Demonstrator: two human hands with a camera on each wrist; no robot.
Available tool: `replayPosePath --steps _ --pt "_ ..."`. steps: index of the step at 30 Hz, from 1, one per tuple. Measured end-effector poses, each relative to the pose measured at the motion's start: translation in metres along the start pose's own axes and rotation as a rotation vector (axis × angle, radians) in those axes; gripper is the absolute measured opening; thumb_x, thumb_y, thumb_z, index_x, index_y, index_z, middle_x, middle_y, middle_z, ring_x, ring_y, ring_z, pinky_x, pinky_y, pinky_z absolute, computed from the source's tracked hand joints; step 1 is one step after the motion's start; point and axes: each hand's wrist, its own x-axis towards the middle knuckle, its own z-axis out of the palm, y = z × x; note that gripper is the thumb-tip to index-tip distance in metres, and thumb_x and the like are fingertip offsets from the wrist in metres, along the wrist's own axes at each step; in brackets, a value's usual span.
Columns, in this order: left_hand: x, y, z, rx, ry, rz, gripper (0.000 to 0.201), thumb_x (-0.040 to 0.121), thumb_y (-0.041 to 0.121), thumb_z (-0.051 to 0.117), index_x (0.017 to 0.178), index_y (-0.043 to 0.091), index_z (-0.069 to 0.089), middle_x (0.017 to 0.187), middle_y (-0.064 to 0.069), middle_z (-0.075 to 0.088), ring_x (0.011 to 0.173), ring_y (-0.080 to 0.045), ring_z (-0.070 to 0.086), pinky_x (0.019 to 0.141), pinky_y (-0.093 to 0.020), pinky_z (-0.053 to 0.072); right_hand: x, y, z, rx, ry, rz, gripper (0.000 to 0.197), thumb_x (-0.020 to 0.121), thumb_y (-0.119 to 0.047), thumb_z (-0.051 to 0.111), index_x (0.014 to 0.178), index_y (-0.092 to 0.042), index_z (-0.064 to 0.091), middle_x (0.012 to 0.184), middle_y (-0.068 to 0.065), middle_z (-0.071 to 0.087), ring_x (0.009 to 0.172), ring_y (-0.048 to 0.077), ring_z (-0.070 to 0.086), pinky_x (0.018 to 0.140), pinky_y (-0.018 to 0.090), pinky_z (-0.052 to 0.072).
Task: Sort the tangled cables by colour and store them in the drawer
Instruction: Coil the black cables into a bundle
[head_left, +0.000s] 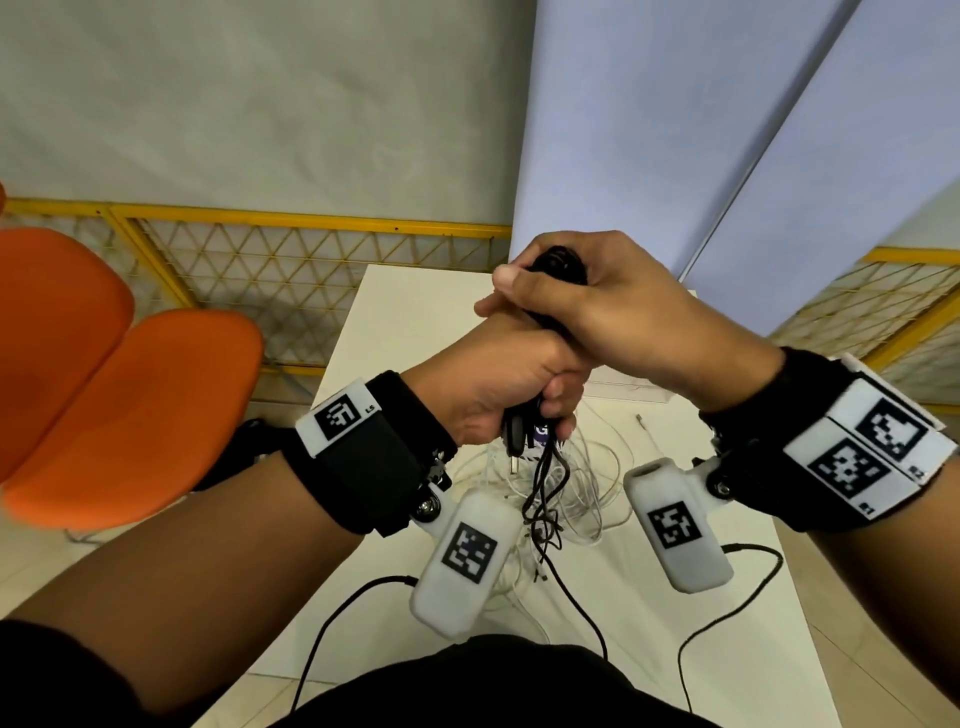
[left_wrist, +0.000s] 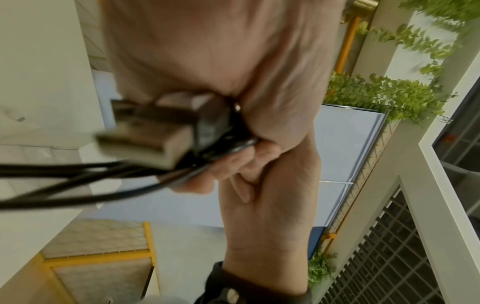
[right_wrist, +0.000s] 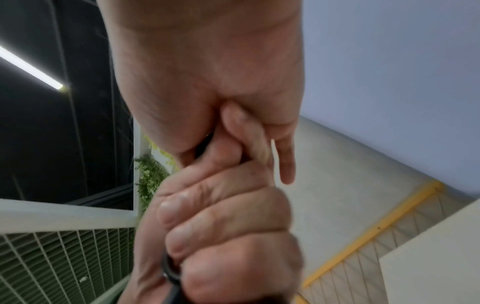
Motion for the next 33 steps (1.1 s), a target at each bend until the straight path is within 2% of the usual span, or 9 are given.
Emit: replayPosePath --steps 3,6,9,11,14,16,20,26,33 --pt "-0.001 -0.001 -0.005 -0.078 -0.008 0.029 0.038 0.094 -0.007 0.043 0.060 0.010 0.048 0.040 0.002 0.029 0.036 -0.012 0.030 0.044 -0.026 0.041 0.000 0.010 -0.003 -0.073 0.002 0.051 0.042 0.096 -0.049 0.053 0.110 -0.011 0.063 0.101 0.003 0.073 0.095 0.012 0.070 0.089 0.035 0.055" --pt "-0.001 0.004 -0.016 -0.189 0.031 0.087 0.028 0.099 0.003 0.047 0.072 0.004 0.055 0.040 0.005 0.031 0.034 -0.008 0.031 0.041 -0.023 0.041 -0.003 0.028 0.001 0.320 -0.127 0.132 0.061 0.089 -0.066 0.042 0.121 -0.017 0.058 0.087 -0.002 0.068 0.079 0.013 0.065 0.079 0.033 0.051" --pt "-0.003 0.016 -0.030 -0.296 0.078 0.143 0.020 0.098 0.019 0.052 0.087 0.010 0.067 0.045 0.006 0.036 0.035 -0.004 0.032 0.039 -0.020 0.038 -0.016 0.051 0.014 0.474 -0.304 0.206 0.051 0.085 -0.066 0.042 0.111 -0.027 0.063 0.083 0.002 0.070 0.080 0.020 0.067 0.093 0.042 0.048" --pt "-0.004 0.025 -0.040 -0.338 0.098 0.162 0.019 0.100 0.023 0.050 0.097 0.010 0.063 0.047 0.008 0.039 0.037 -0.003 0.033 0.041 -0.020 0.040 -0.028 0.063 0.024 0.393 -0.350 0.229 0.046 0.088 -0.060 0.049 0.085 -0.017 0.064 0.063 0.008 0.059 0.059 0.024 0.057 0.078 0.045 0.046" --pt "-0.008 0.035 -0.055 -0.407 0.098 0.204 0.020 0.101 0.026 0.048 0.095 0.014 0.062 0.043 0.011 0.034 0.038 -0.003 0.035 0.052 -0.024 0.050 -0.037 0.073 0.024 0.423 -0.255 0.263 0.053 0.093 -0.047 0.056 0.053 -0.021 0.034 0.051 0.003 0.021 0.047 0.016 0.019 0.052 0.036 0.019" --pt "-0.012 0.037 -0.064 -0.463 0.064 0.223 0.023 0.100 0.029 0.047 0.090 0.015 0.062 0.040 0.011 0.032 0.038 -0.003 0.036 0.055 -0.025 0.053 -0.041 0.082 0.010 0.339 -0.240 0.262 0.056 0.092 -0.047 0.059 0.052 -0.021 0.029 0.050 0.003 0.018 0.047 0.016 0.015 0.050 0.033 0.013" --pt "-0.023 0.041 -0.081 -0.504 -0.098 0.245 0.030 0.097 0.034 0.046 0.083 0.018 0.066 0.036 0.010 0.033 0.034 -0.003 0.034 0.044 -0.019 0.040 -0.056 0.120 -0.022 -0.056 -0.251 0.407 0.055 0.086 -0.040 0.072 0.052 -0.019 0.034 0.050 0.005 0.032 0.047 0.018 0.024 0.050 0.028 0.022" --pt "-0.033 0.039 -0.082 -0.370 -0.118 0.160 0.041 0.097 0.042 0.045 0.066 0.018 0.059 0.034 0.011 0.031 0.031 -0.003 0.031 0.037 -0.020 0.033 -0.092 0.180 -0.058 -0.090 -0.150 0.617 0.051 0.087 -0.015 0.072 0.053 -0.016 0.033 0.056 0.008 0.030 0.049 0.017 0.022 0.049 0.028 0.021" --pt "-0.023 0.032 -0.057 -0.232 -0.119 0.063 0.052 0.095 0.043 0.049 0.051 0.021 0.033 0.034 0.009 0.026 0.030 -0.006 0.026 0.037 -0.020 0.027 -0.098 0.202 -0.051 -0.247 -0.188 0.641 0.046 0.086 -0.013 0.072 0.055 -0.013 0.038 0.053 0.004 0.033 0.048 0.016 0.030 0.048 0.025 0.030"
